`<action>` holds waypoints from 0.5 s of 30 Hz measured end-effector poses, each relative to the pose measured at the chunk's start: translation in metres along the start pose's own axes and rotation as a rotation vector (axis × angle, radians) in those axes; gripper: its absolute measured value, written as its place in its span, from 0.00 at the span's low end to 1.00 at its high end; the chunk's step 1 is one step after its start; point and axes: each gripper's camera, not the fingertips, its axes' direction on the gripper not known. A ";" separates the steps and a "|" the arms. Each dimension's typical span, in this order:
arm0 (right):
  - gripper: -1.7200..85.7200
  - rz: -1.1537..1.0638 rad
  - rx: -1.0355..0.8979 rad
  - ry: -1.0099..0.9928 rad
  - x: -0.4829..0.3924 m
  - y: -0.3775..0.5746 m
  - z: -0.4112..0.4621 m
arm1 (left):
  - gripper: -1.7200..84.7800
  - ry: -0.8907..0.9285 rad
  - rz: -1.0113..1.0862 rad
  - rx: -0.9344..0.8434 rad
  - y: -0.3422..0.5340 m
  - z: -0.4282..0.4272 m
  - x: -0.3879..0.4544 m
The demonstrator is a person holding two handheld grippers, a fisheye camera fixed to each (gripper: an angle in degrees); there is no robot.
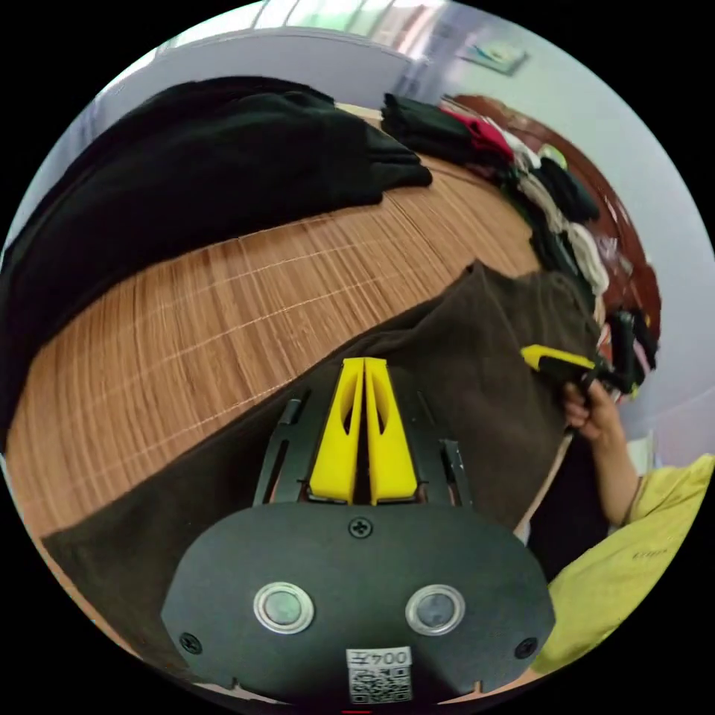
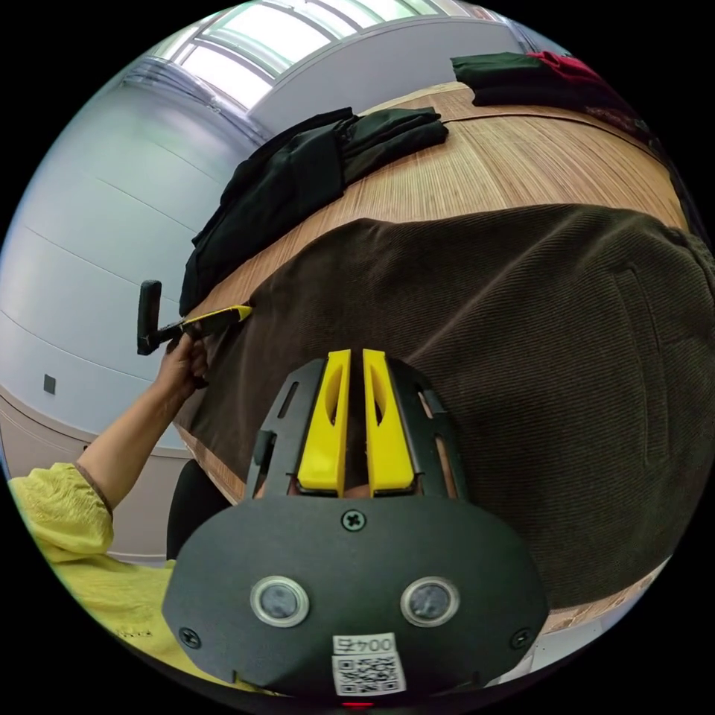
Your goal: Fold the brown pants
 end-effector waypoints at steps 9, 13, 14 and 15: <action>0.11 -0.022 -0.006 -0.002 0.014 0.029 -0.025 | 0.02 0.118 -0.140 0.211 0.097 -0.020 0.013; 0.13 -0.084 0.006 0.022 0.010 0.046 -0.037 | 0.02 -0.020 -0.029 0.091 0.140 0.014 0.079; 0.12 -0.083 0.015 0.026 0.011 0.050 -0.043 | 0.02 -0.058 -0.007 0.044 0.149 0.030 0.092; 0.11 -0.082 0.029 0.022 0.012 0.053 -0.047 | 0.02 -0.083 0.000 0.047 0.154 0.036 0.098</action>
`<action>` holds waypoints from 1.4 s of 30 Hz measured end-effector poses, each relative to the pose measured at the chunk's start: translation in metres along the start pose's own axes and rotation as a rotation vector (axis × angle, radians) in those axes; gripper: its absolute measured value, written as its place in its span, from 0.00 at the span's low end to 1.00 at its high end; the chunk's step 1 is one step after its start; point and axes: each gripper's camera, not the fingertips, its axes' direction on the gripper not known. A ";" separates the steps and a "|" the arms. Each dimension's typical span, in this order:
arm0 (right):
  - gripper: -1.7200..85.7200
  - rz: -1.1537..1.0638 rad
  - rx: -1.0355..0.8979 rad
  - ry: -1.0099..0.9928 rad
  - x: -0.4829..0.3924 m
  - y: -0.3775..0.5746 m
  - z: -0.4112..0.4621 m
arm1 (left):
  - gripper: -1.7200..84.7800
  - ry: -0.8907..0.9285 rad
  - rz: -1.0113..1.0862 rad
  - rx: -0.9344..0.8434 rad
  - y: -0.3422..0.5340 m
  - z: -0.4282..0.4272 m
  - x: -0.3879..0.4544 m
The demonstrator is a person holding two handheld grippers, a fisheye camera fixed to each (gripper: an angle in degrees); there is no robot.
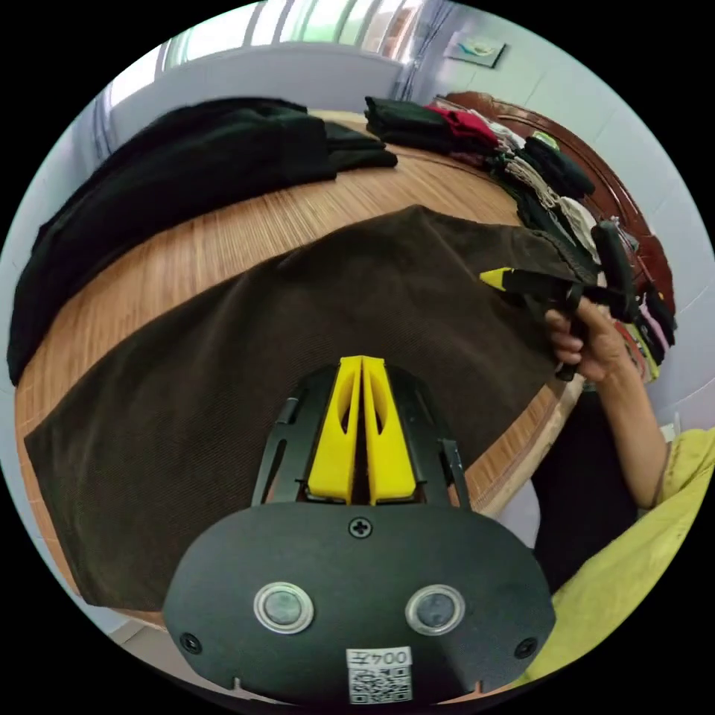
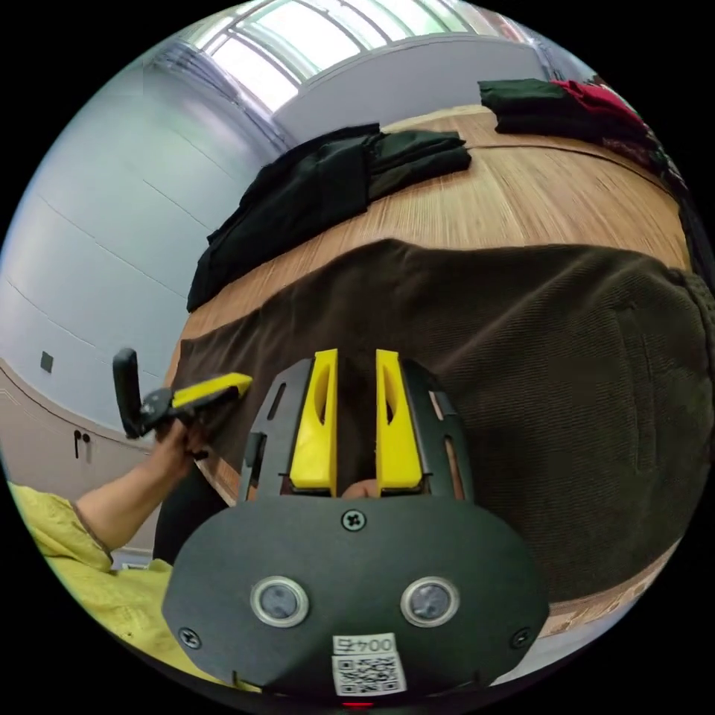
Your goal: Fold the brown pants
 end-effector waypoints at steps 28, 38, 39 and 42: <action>0.14 0.756 0.630 -0.395 0.237 0.181 -0.192 | 0.03 0.034 -0.054 0.073 0.095 0.095 -0.013; 0.12 0.819 0.581 -0.078 0.181 0.157 -0.187 | 0.03 0.116 -0.086 0.080 0.136 0.137 -0.034; 0.12 0.812 0.591 -0.051 0.174 0.155 -0.189 | 0.03 0.116 -0.086 0.080 0.139 0.140 -0.034; 0.11 0.680 0.615 0.196 0.111 0.138 -0.204 | 0.03 0.107 -0.081 0.083 0.153 0.152 -0.034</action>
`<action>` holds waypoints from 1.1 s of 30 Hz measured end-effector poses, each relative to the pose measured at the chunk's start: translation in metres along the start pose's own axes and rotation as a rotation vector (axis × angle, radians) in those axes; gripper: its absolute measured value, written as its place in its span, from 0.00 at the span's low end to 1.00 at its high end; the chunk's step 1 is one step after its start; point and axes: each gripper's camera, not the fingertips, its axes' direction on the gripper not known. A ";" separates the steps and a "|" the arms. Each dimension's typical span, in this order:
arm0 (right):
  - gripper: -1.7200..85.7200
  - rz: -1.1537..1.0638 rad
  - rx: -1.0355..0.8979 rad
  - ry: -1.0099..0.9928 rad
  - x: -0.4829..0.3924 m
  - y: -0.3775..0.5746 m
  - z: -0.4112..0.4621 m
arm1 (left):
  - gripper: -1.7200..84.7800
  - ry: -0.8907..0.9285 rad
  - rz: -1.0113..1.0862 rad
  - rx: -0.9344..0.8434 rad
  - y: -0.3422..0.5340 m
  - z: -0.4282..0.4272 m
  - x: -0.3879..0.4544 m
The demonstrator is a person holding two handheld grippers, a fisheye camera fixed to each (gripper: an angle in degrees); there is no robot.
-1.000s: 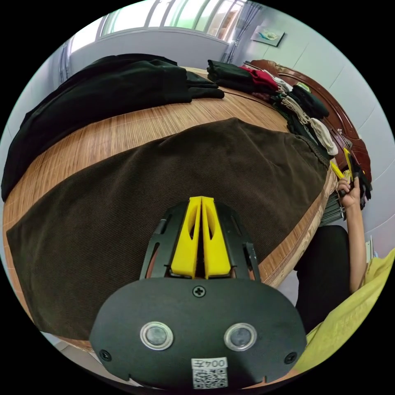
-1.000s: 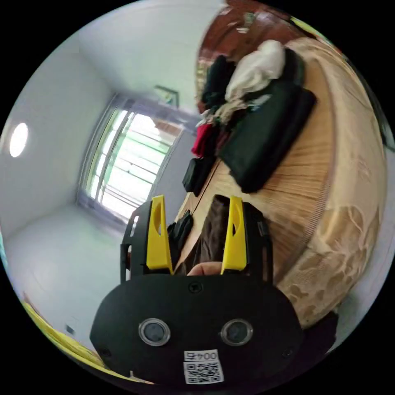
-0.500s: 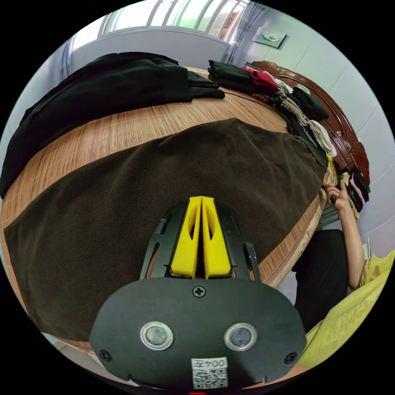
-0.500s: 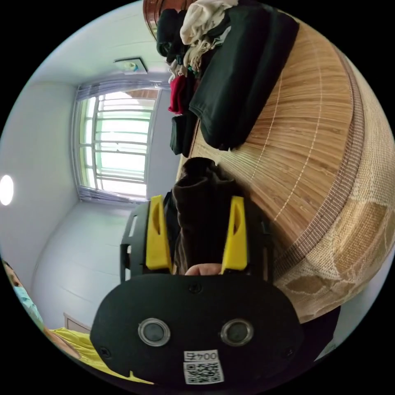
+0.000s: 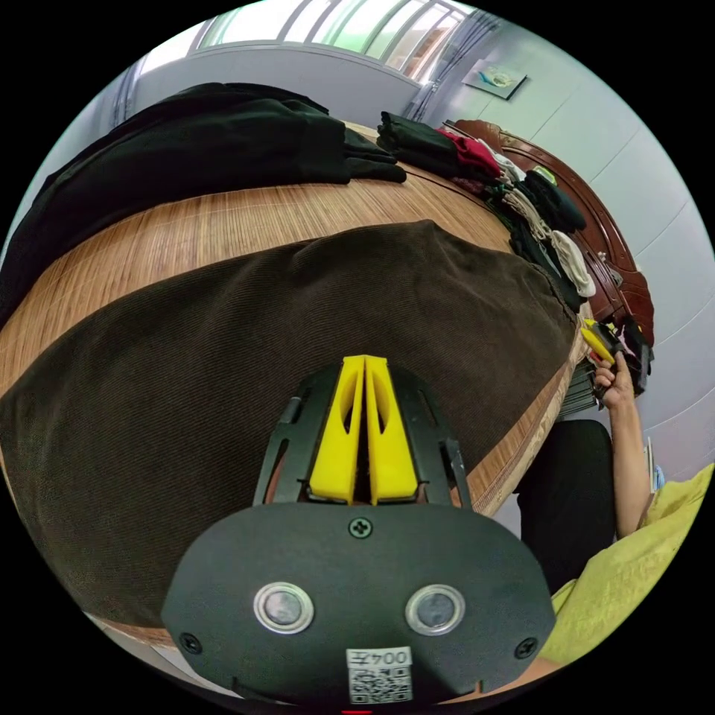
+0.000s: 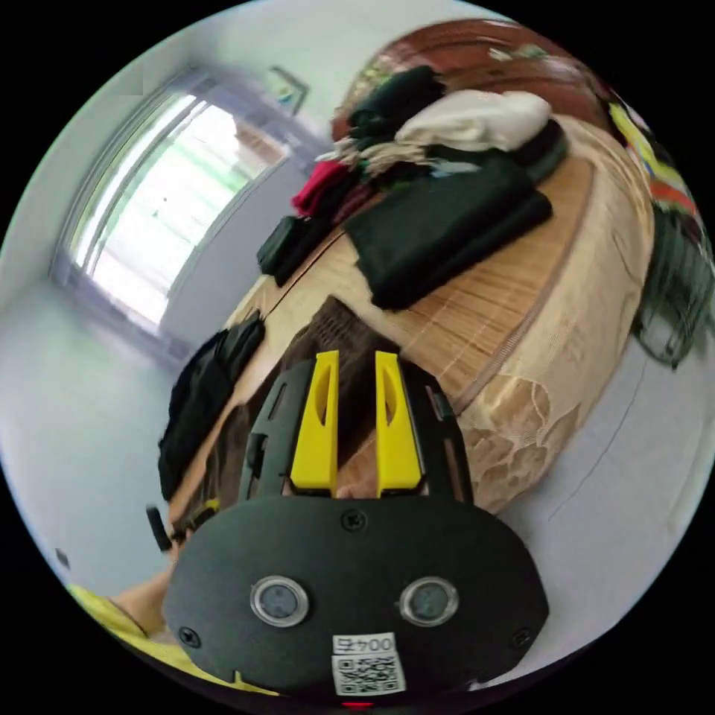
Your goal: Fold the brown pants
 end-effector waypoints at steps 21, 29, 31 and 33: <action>0.01 -0.988 -1.080 0.489 -0.398 0.160 0.269 | 0.04 0.114 -0.593 0.387 0.365 -0.101 -0.164; 0.01 -1.010 -1.233 0.605 -0.474 0.177 0.329 | 0.05 0.113 -0.855 0.565 0.517 -0.113 -0.267; 0.01 -1.031 -1.241 0.646 -0.490 0.185 0.339 | 0.05 0.097 -0.863 0.568 0.527 -0.106 -0.277; 0.01 -1.052 -1.246 0.681 -0.504 0.192 0.347 | 0.05 0.050 -0.887 0.594 0.542 -0.105 -0.283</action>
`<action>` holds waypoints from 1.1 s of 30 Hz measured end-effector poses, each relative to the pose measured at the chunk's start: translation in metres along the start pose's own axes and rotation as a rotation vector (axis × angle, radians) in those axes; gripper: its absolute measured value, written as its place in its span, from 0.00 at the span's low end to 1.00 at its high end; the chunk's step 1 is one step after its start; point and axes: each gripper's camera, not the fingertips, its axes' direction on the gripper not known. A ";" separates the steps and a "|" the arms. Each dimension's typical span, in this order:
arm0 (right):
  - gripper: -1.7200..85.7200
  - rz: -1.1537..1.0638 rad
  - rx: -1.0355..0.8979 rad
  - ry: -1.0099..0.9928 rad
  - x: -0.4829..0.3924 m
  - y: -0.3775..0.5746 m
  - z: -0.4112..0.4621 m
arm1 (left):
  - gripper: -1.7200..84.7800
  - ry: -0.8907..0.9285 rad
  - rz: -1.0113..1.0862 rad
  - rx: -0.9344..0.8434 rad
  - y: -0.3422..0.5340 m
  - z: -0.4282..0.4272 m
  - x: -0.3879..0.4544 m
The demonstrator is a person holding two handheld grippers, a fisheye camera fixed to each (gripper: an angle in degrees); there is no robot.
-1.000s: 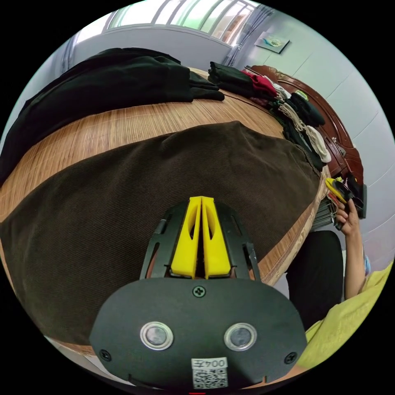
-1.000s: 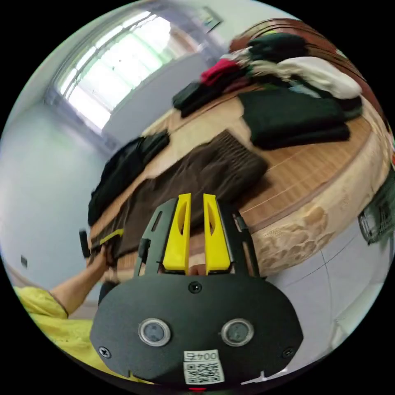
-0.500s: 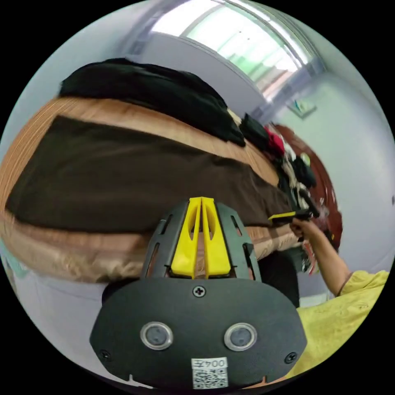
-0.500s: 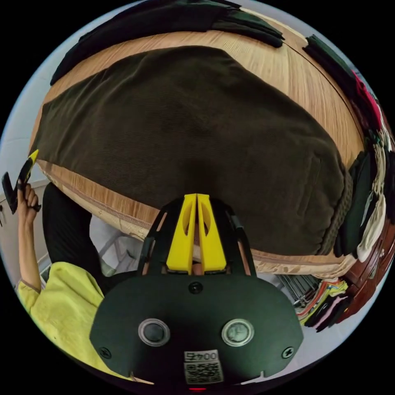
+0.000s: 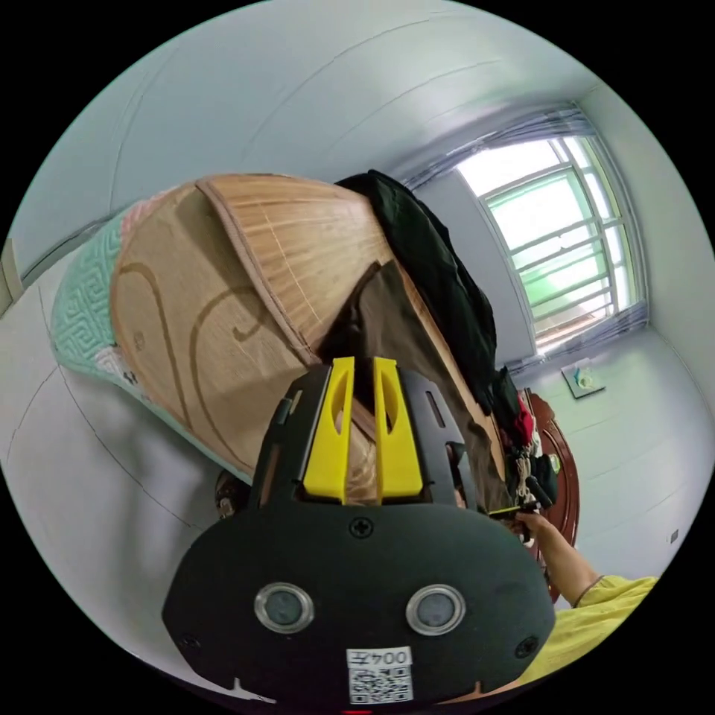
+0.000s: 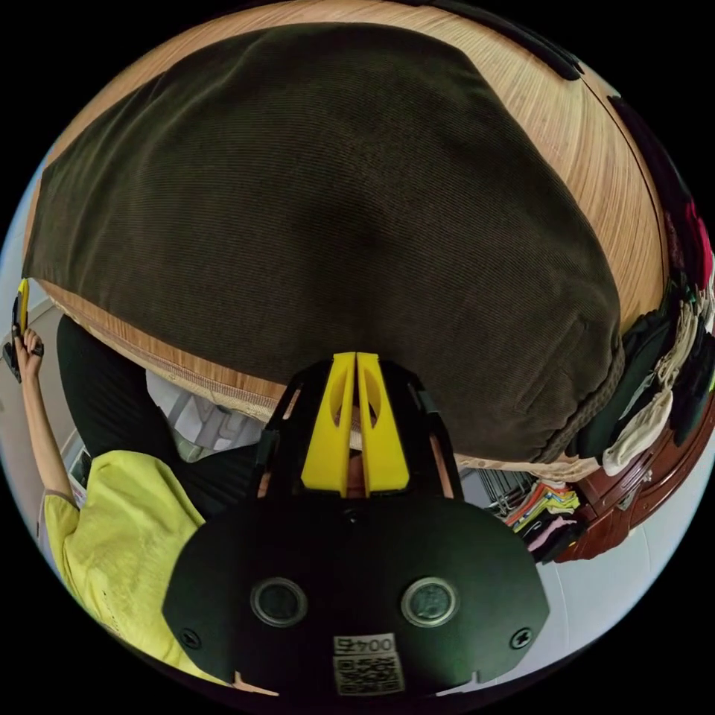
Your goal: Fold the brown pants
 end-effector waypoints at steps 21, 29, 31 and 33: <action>0.01 -0.028 -0.071 0.094 -0.065 -0.076 -0.057 | 0.11 -0.260 0.662 -0.293 0.007 0.050 -0.034; 0.01 0.015 -0.031 0.003 -0.059 -0.075 -0.064 | 0.06 -0.270 0.566 -0.329 0.003 0.050 -0.087; 0.01 0.027 -0.024 -0.010 -0.057 -0.074 -0.065 | 0.06 -0.202 0.483 -0.288 0.004 0.047 -0.107; 0.01 0.028 -0.017 -0.012 -0.057 -0.072 -0.065 | 0.06 -0.189 0.459 -0.268 0.009 0.047 -0.115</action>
